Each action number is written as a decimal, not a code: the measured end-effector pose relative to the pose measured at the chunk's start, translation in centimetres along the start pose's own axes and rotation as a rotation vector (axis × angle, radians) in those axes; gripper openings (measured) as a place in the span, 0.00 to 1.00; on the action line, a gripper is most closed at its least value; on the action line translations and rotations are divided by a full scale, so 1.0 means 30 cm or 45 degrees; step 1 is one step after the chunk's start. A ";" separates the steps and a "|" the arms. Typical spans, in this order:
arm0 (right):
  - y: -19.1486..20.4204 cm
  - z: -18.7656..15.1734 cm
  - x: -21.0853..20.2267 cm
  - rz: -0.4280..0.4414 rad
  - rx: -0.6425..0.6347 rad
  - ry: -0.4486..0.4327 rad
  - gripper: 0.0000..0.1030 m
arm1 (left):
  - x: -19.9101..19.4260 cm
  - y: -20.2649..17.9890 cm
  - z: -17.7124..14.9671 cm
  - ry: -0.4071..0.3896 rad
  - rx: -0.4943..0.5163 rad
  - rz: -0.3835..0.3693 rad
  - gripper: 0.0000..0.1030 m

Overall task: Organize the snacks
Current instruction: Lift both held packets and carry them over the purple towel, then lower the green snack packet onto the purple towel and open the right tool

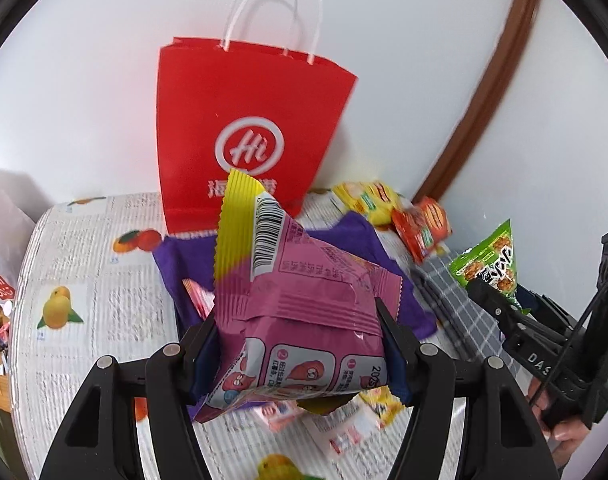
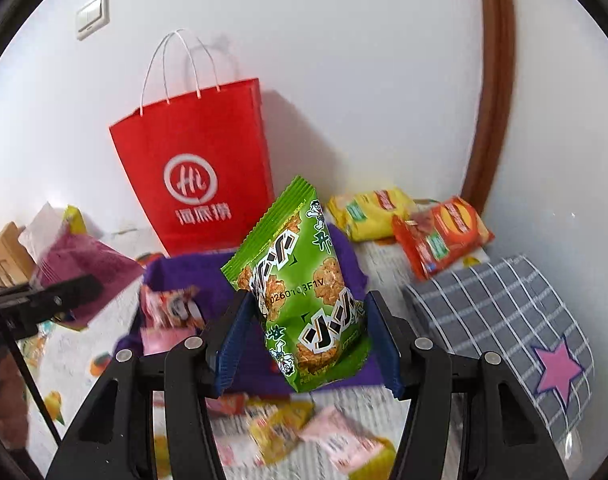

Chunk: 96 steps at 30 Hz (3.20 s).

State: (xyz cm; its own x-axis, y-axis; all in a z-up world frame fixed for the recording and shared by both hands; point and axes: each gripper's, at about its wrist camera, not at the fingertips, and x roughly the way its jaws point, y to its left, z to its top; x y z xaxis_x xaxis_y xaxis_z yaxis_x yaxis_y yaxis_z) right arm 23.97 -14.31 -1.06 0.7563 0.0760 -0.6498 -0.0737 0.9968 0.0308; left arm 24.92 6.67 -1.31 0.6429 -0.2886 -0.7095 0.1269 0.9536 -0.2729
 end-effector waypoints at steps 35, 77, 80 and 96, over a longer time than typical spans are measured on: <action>0.075 0.168 0.471 0.155 -0.036 0.304 0.55 | 0.224 0.130 0.096 0.044 -0.109 0.169 0.63; 0.123 0.083 0.633 0.040 -0.185 0.530 0.55 | 0.211 0.133 0.099 0.038 -0.122 0.200 0.63; 0.133 0.072 0.642 0.038 -0.197 0.542 0.55 | 0.211 0.132 0.100 0.039 -0.119 0.195 0.63; 0.167 0.027 0.687 0.047 -0.230 0.601 0.55 | 0.211 0.136 0.099 0.041 -0.129 0.190 0.63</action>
State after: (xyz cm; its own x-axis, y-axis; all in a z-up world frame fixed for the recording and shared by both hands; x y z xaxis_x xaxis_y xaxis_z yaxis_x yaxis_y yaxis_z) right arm 39.73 -7.73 -13.68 0.3776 0.0502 -0.9246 -0.2377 0.9703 -0.0444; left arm 31.75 8.99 -5.01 0.6240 -0.1483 -0.7672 -0.0459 0.9732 -0.2255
